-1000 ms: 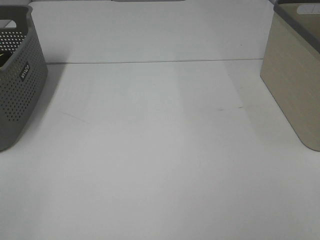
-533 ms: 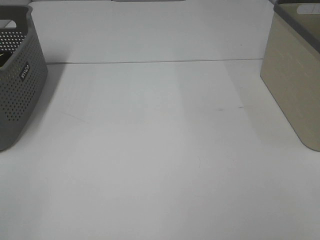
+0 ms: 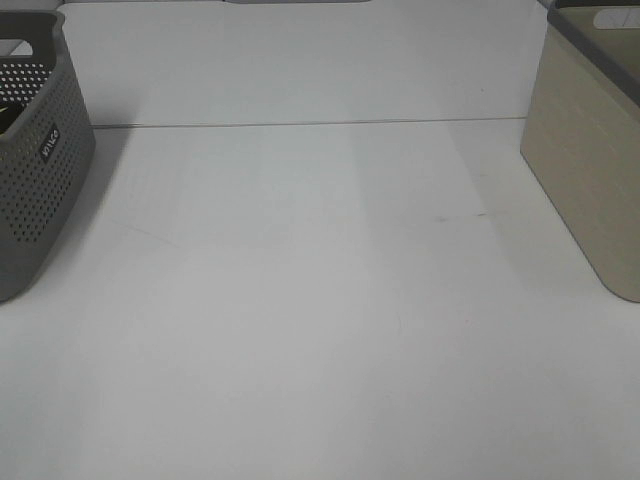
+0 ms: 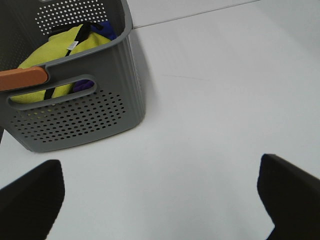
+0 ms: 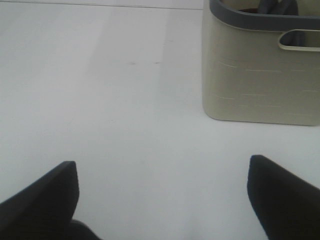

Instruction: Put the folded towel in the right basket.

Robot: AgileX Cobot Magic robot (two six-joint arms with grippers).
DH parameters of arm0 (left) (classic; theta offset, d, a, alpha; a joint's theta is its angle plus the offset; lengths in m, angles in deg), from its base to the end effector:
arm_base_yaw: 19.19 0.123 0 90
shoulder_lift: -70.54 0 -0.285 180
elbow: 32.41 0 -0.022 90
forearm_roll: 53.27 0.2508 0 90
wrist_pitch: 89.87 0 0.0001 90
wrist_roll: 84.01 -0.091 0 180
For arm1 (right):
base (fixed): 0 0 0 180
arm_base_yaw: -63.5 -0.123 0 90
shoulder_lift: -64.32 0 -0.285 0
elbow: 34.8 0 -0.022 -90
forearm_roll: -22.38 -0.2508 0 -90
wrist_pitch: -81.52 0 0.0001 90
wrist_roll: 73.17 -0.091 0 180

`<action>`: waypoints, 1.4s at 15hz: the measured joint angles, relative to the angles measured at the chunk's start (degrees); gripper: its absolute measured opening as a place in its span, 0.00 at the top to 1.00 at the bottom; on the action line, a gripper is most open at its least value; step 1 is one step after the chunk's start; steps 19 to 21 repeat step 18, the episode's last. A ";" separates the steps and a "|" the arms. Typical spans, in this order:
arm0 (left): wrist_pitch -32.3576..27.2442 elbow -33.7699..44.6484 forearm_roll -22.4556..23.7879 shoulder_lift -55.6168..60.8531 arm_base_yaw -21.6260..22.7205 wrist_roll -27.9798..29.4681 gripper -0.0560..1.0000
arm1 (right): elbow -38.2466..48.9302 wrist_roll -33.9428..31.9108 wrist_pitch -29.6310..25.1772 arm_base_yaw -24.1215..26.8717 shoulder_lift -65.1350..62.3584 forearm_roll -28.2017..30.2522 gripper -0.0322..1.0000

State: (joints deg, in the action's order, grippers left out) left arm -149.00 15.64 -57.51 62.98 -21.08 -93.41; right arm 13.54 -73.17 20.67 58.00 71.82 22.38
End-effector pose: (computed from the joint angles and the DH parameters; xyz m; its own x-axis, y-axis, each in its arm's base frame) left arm -0.0057 -0.0056 0.2823 -0.4025 0.1388 -0.9048 0.1423 0.9859 0.0880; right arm -0.0061 -0.0006 0.2783 -0.4471 -0.0431 -0.8934 -0.0958 0.9954 0.0000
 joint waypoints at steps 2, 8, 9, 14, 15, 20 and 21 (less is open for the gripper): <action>0.00 0.00 0.00 0.00 0.00 0.00 0.01 | 0.00 0.00 0.00 3.50 0.00 0.00 0.15; 0.00 0.00 0.00 0.00 0.00 0.00 0.01 | 0.00 0.00 0.00 3.90 0.00 0.00 0.15; 0.00 0.00 0.00 0.00 0.00 0.00 0.01 | 0.00 0.00 0.00 3.90 0.00 0.00 0.15; 0.00 0.00 0.00 0.00 0.00 0.00 0.01 | 0.00 0.00 0.00 3.90 0.00 0.00 0.15; 0.00 0.00 0.00 0.00 0.00 0.00 0.01 | 0.00 0.00 0.00 3.90 0.00 0.00 0.15; 0.00 0.00 0.00 0.00 0.00 0.00 0.01 | 0.00 0.00 0.00 3.90 0.00 0.00 0.15; 0.00 0.00 0.00 0.00 0.00 0.00 0.01 | 0.00 0.00 0.00 3.90 0.00 0.00 0.15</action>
